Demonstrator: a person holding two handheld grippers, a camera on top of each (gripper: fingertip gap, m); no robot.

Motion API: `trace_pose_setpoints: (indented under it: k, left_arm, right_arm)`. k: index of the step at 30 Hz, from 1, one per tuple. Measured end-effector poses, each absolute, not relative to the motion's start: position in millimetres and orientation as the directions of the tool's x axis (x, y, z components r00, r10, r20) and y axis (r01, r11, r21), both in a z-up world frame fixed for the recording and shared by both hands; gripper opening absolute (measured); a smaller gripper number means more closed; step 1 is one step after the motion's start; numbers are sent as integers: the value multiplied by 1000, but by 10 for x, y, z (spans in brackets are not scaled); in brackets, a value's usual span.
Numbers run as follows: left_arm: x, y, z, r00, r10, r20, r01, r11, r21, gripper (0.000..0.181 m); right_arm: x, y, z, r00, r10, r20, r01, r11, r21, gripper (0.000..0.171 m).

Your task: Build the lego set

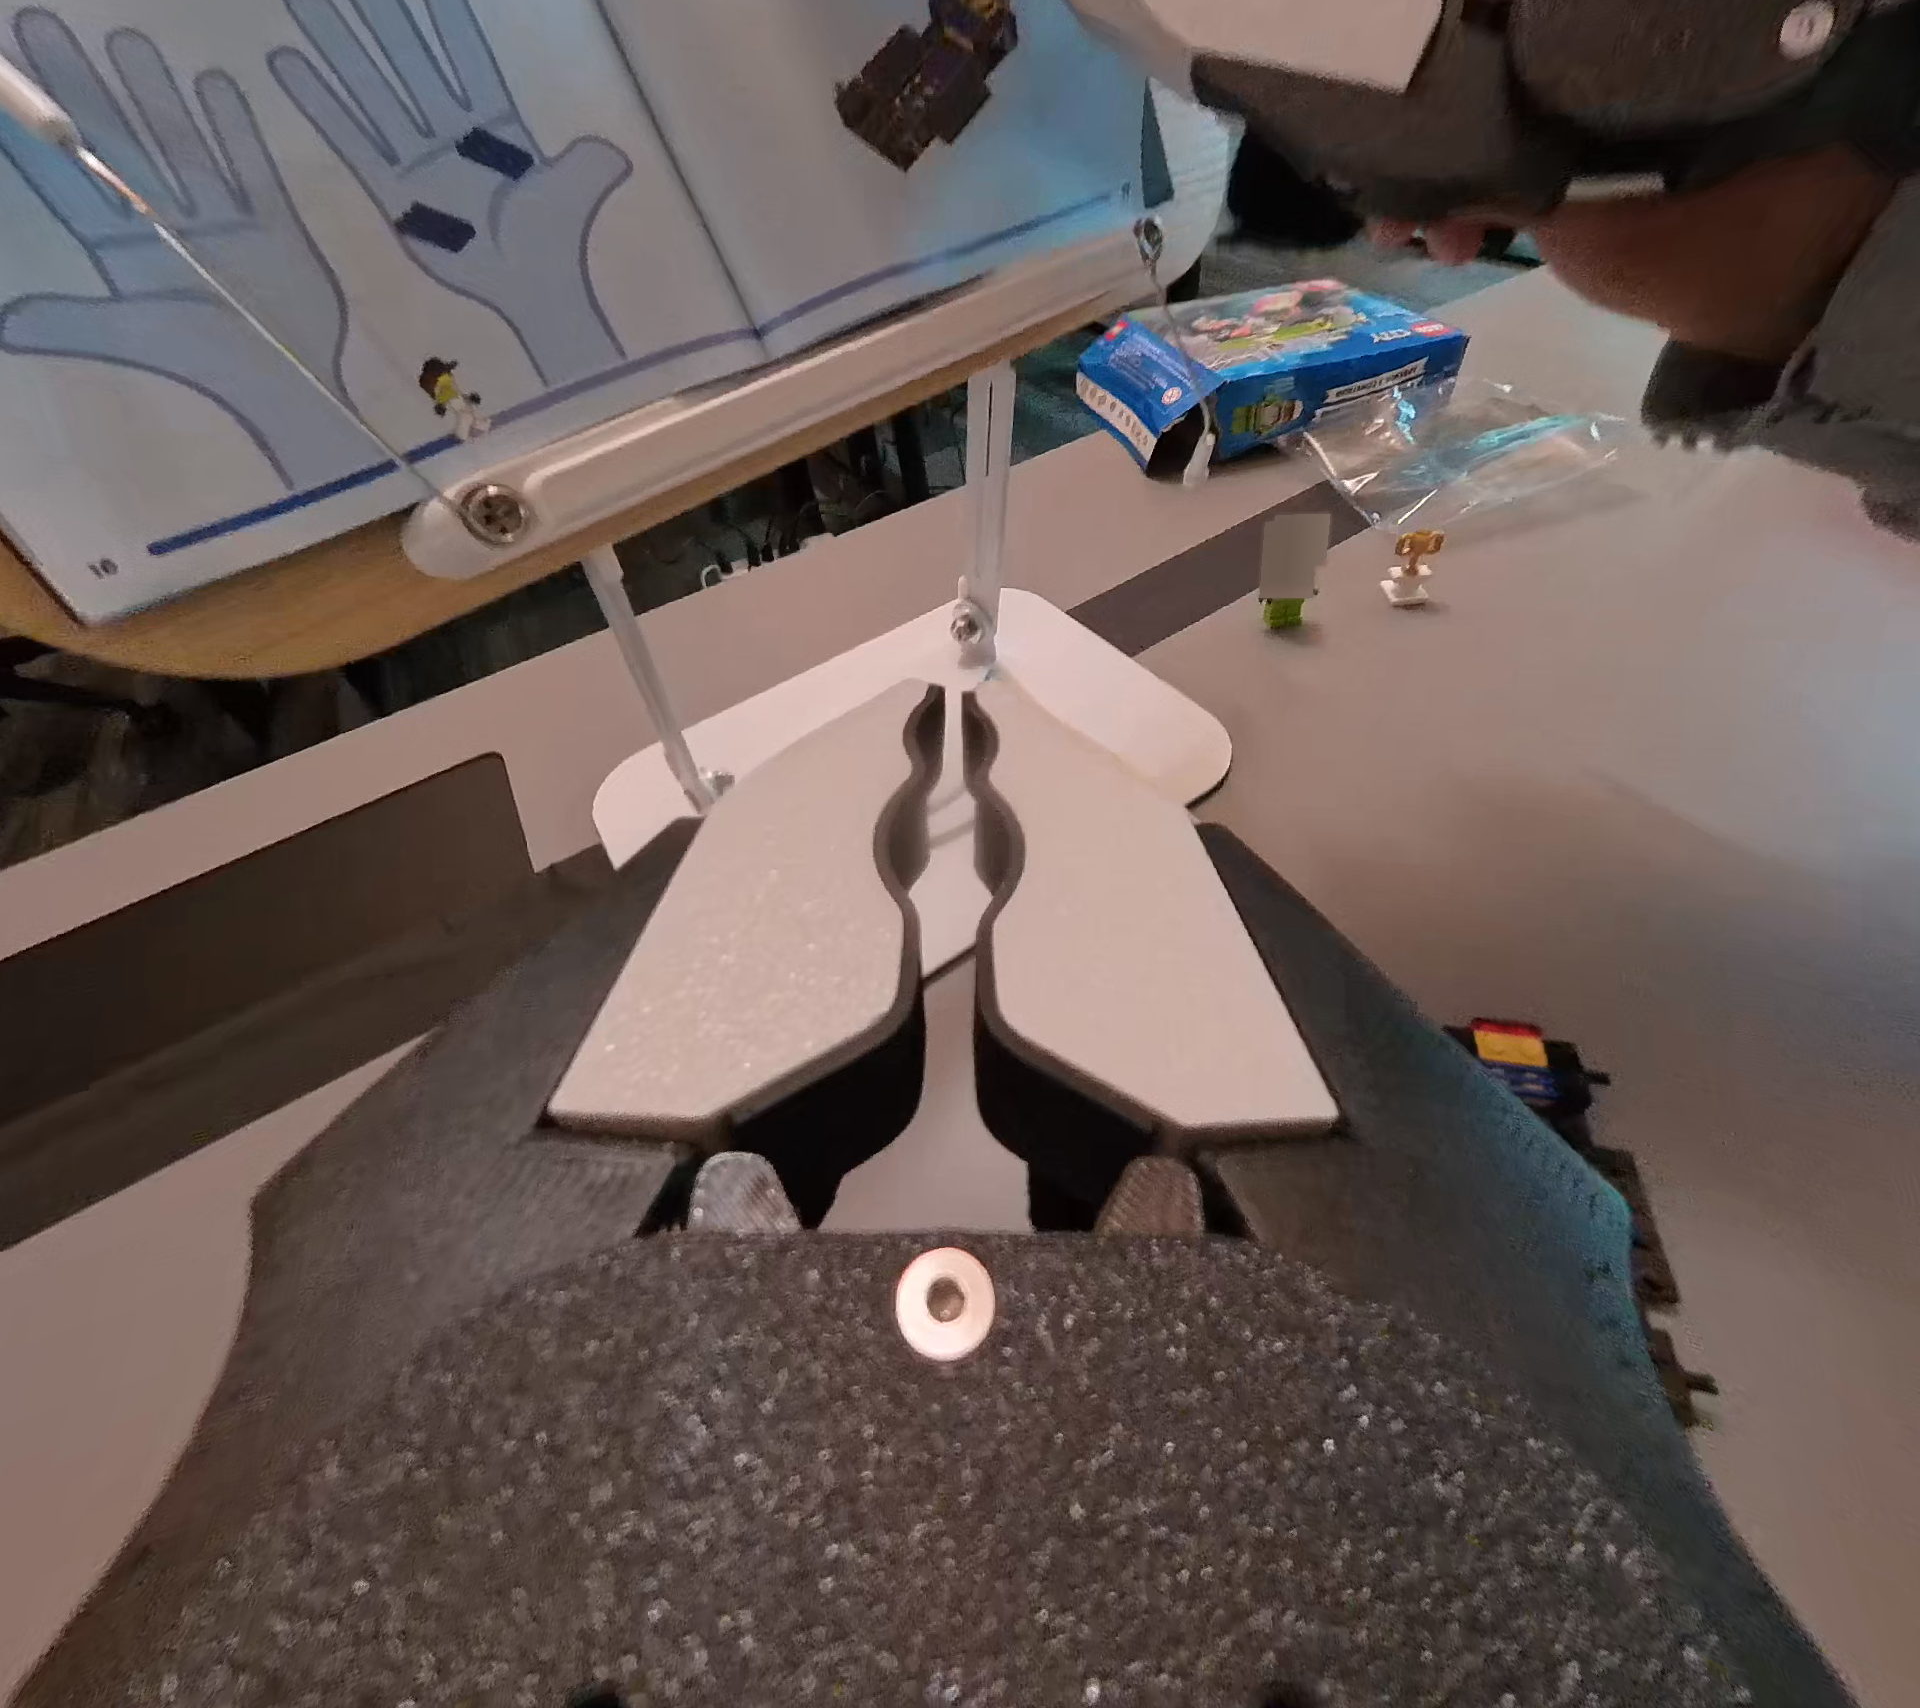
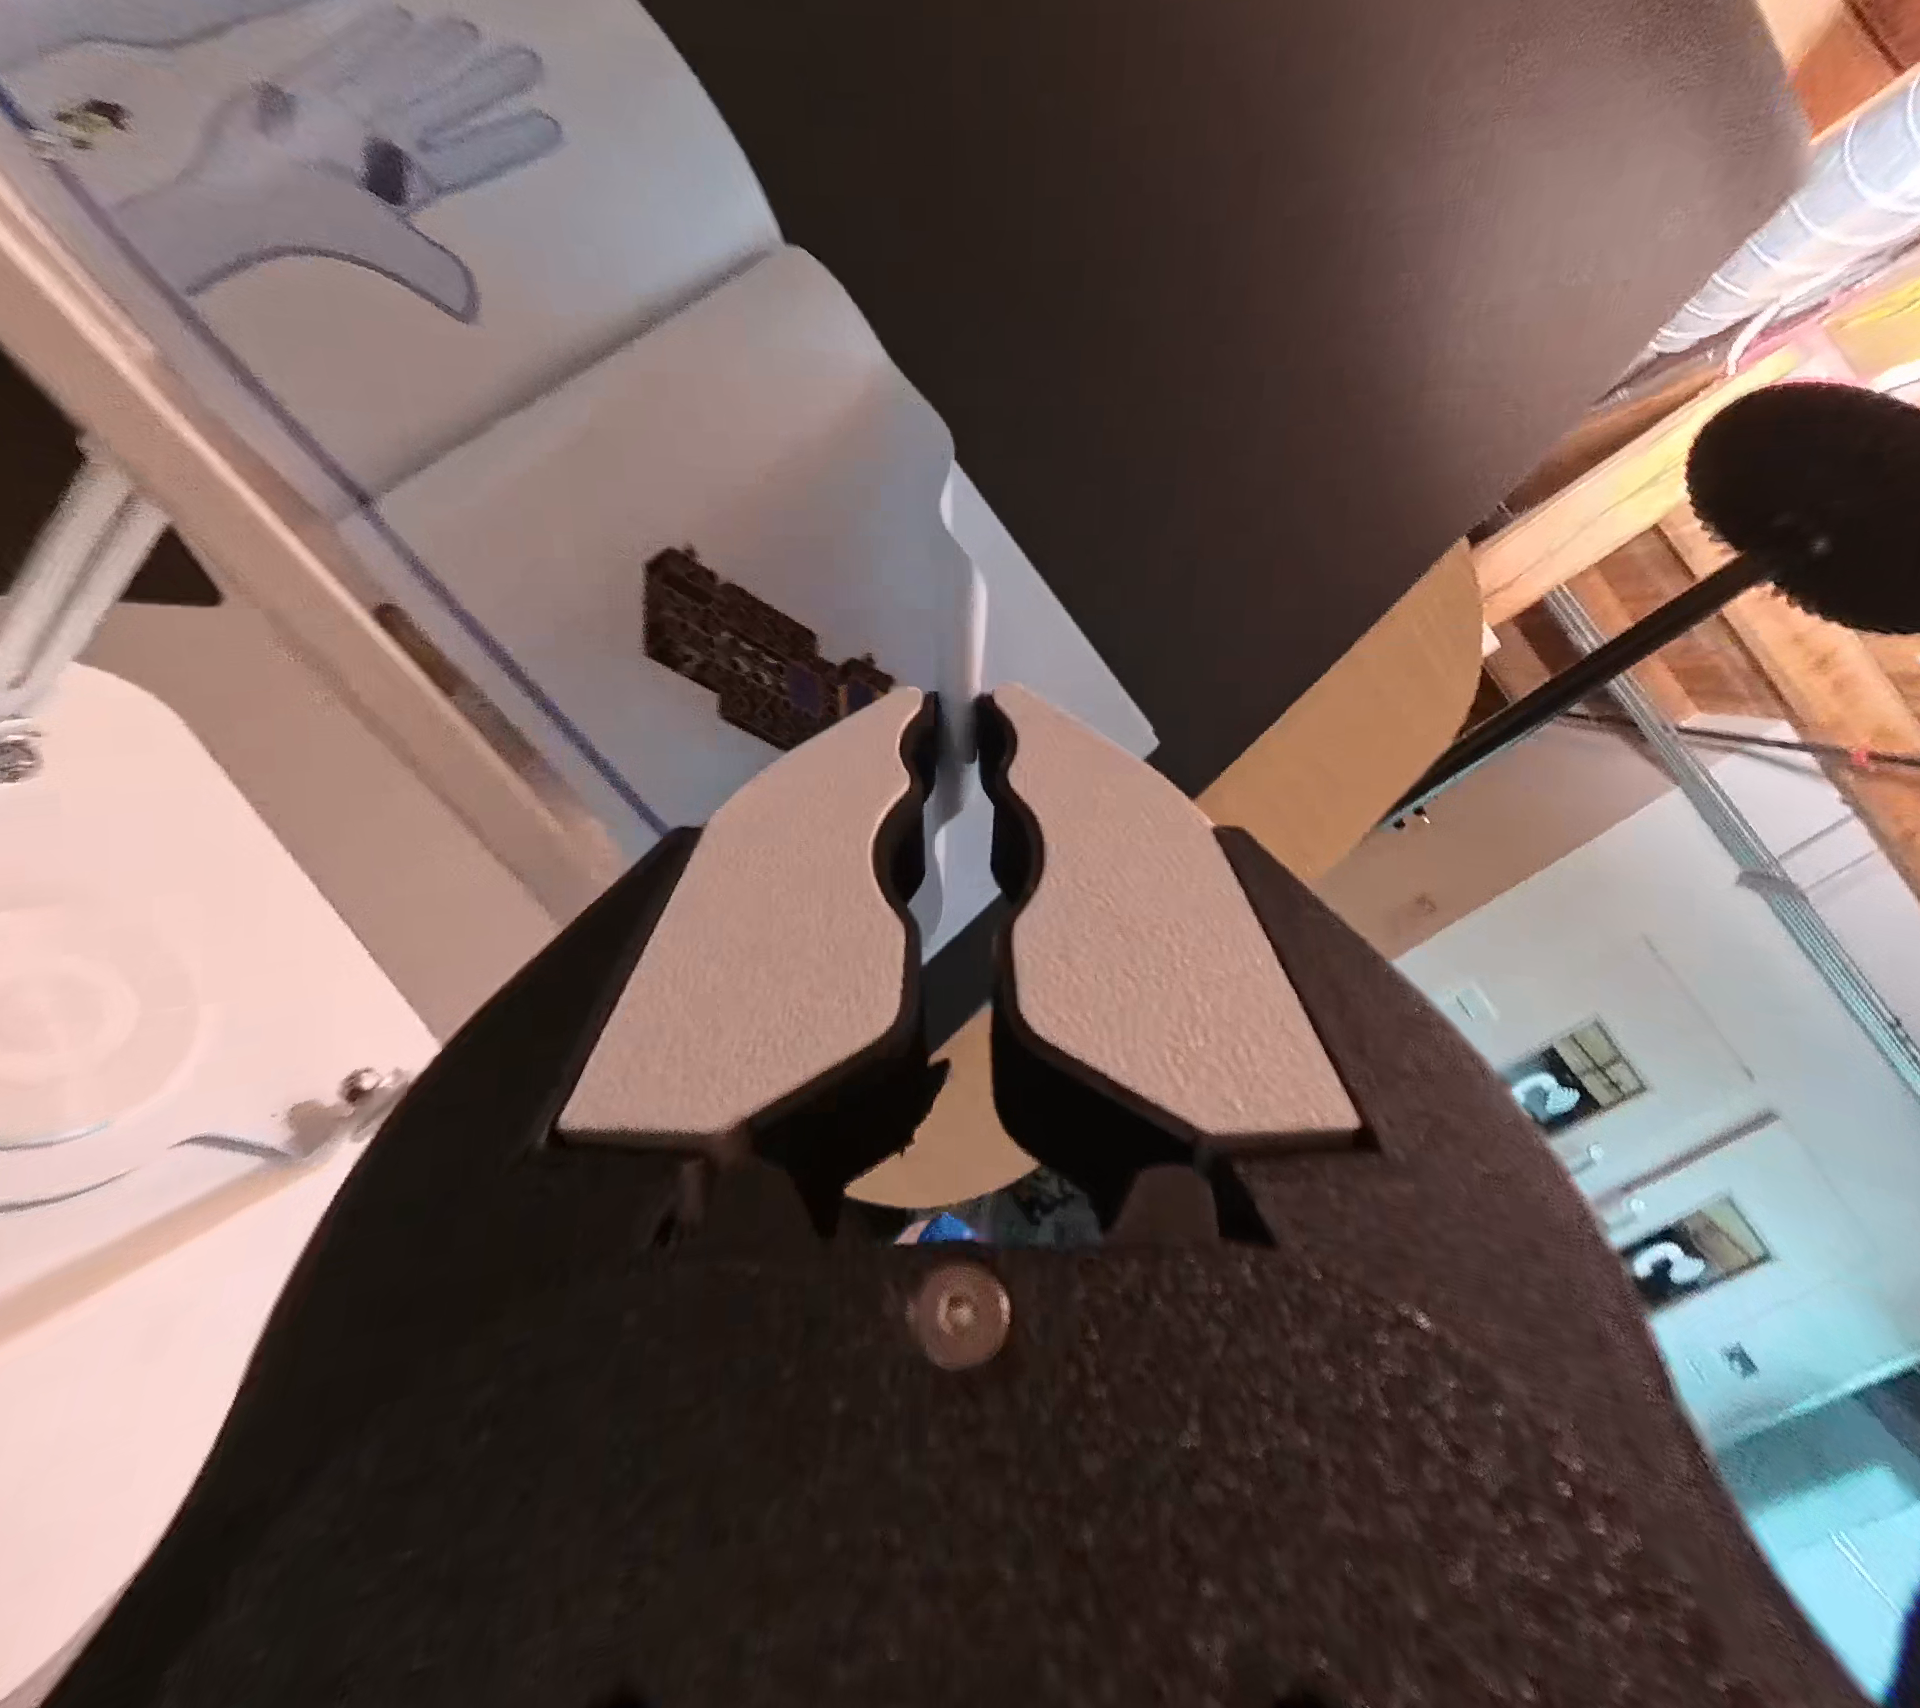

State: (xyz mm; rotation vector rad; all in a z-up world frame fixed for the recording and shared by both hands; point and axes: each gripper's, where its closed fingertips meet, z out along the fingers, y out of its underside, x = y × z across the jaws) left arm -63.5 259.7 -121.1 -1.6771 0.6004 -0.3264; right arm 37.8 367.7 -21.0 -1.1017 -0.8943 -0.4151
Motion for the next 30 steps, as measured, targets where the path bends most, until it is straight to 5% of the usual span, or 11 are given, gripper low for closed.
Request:
trace_pose_setpoints:
  k: [5, 11, 17, 24, 30]
  left_arm:
    - [-478, 2660, -841, 779, -627, 6, -91, -122, -988, 9]
    - [-134, 3029, -440, 577, -716, 392, 176, -360, -916, 29]
    - [49, 3365, -373, 488, -675, 554, 288, -474, -832, 26]
    - [32, 3354, -428, 459, -681, 571, 318, -474, -821, 5]
    - [72, 3262, -388, 441, -725, 529, 304, -434, -848, 16]
  right_arm:
    - [301, 3506, -297, 543, 119, 831, 697, 488, -525, 6]
    - [237, 3425, -383, 508, 127, 852, 700, 516, -494, 6]
    - [200, 3399, -385, 505, 137, 852, 686, 536, -492, 6]
    - [188, 3286, -454, 510, 219, 832, 632, 560, -535, 9]
    - [236, 3276, -438, 568, 319, 759, 563, 522, -641, 15]
